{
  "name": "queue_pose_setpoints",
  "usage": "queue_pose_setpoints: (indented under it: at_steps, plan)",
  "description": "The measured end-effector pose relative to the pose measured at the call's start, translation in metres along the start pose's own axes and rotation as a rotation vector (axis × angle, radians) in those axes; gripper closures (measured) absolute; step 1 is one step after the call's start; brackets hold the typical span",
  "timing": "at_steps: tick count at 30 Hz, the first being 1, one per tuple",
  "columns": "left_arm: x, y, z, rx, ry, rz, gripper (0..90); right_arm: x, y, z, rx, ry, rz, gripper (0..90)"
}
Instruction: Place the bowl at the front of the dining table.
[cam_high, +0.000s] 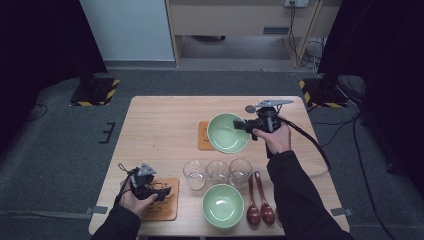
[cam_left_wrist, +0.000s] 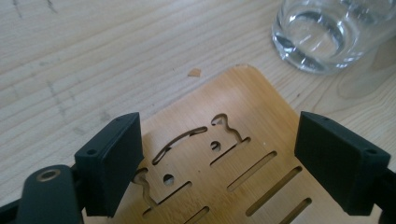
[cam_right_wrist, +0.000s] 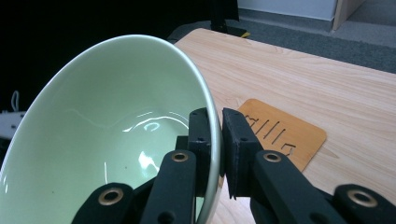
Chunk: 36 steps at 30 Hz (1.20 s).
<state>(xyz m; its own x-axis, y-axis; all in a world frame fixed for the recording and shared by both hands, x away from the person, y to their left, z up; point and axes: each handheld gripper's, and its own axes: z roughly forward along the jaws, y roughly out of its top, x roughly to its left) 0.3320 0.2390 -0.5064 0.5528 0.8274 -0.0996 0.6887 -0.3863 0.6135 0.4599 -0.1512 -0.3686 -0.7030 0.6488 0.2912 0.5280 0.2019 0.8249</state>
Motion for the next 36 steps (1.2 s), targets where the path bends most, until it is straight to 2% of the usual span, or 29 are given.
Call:
queue_pose_setpoints:
  at_steps: [3, 9, 14, 20, 25, 30, 36]
  plan:
    - [-0.001, -0.001, 0.003, 0.023, 0.002, 0.018, 14.4, -0.004, 0.003, 0.007, 0.001, -0.006, 0.013, 82.6]
    - [-0.001, -0.002, 0.006, 0.026, 0.009, 0.040, 11.8, -0.006, 0.012, 0.020, 0.018, -0.024, 0.011, 82.5]
    - [-0.001, -0.003, 0.007, 0.017, 0.008, 0.045, 8.3, -0.009, 0.018, 0.031, 0.011, -0.037, 0.030, 82.5]
    - [-0.003, -0.006, 0.009, 0.006, 0.013, 0.059, 4.1, -0.016, 0.022, 0.042, 0.029, -0.065, 0.045, 82.5]
    - [-0.006, -0.007, 0.011, 0.019, 0.027, 0.101, 1.0, -0.023, 0.024, 0.053, 0.046, -0.081, 0.057, 82.5]
    - [-0.006, -0.007, 0.010, 0.003, 0.025, 0.069, 0.6, -0.028, 0.026, 0.064, 0.063, -0.097, 0.078, 82.5]
    - [-0.007, -0.008, 0.011, 0.009, 0.028, 0.106, 0.0, -0.035, 0.025, 0.080, 0.096, -0.117, 0.087, 82.5]
